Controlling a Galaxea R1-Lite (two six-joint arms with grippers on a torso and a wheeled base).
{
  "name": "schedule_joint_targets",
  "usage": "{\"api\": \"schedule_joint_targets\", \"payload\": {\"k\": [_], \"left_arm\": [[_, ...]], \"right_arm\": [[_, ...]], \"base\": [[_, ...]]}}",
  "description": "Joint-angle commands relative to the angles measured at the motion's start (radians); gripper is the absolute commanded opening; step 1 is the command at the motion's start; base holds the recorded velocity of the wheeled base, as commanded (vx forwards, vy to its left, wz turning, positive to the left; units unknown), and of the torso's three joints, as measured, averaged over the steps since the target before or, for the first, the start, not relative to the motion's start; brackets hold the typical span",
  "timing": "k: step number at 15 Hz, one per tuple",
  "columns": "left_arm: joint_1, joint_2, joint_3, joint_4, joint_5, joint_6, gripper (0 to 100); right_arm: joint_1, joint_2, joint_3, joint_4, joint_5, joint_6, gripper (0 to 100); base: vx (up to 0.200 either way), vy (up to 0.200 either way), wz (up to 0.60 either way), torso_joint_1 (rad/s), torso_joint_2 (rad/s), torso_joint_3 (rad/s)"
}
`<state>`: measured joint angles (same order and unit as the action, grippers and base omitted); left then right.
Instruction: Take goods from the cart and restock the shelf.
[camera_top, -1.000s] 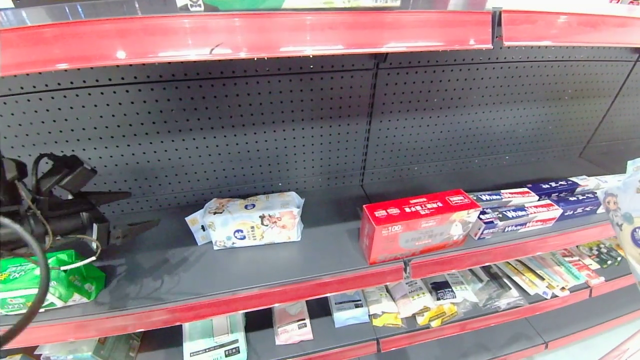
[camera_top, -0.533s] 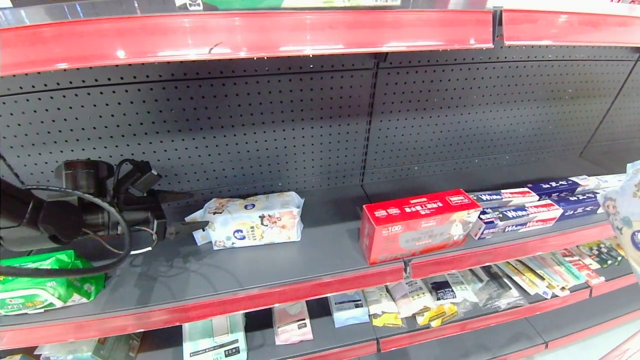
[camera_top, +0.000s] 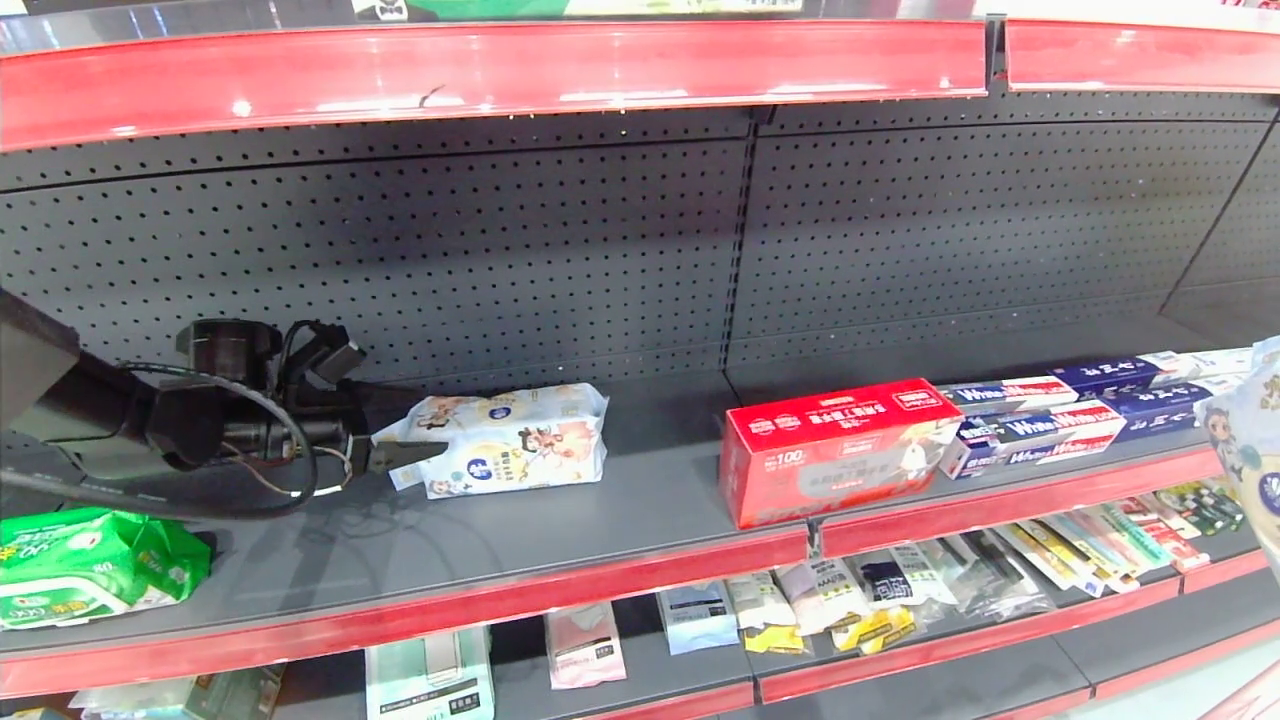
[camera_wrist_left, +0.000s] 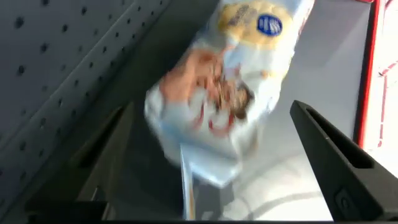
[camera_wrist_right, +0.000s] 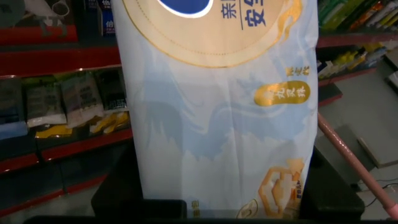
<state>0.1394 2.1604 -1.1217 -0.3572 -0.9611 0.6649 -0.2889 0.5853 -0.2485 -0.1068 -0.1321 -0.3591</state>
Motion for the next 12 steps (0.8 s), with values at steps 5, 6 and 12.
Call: {"api": "schedule_joint_targets", "payload": {"k": [5,6,12], "left_arm": [[-0.061,0.093,-0.081,0.001,-0.001,-0.001,100],[-0.072,0.093,-0.082,0.001,-0.001,-0.002,100],[-0.081,0.104,-0.093,0.011,-0.001,-0.011,0]], "right_arm": [[0.001,0.005,0.000,-0.001,-0.006,-0.001,0],[0.001,0.005,0.000,-0.001,-0.009,-0.001,0],[0.001,0.008,-0.009,-0.001,-0.011,-0.001,0]], "base": [[0.000,0.000,0.00,0.000,0.00,0.000],[0.000,0.000,0.00,0.000,0.00,0.000],[0.000,0.000,0.00,0.000,0.00,0.000]]}}
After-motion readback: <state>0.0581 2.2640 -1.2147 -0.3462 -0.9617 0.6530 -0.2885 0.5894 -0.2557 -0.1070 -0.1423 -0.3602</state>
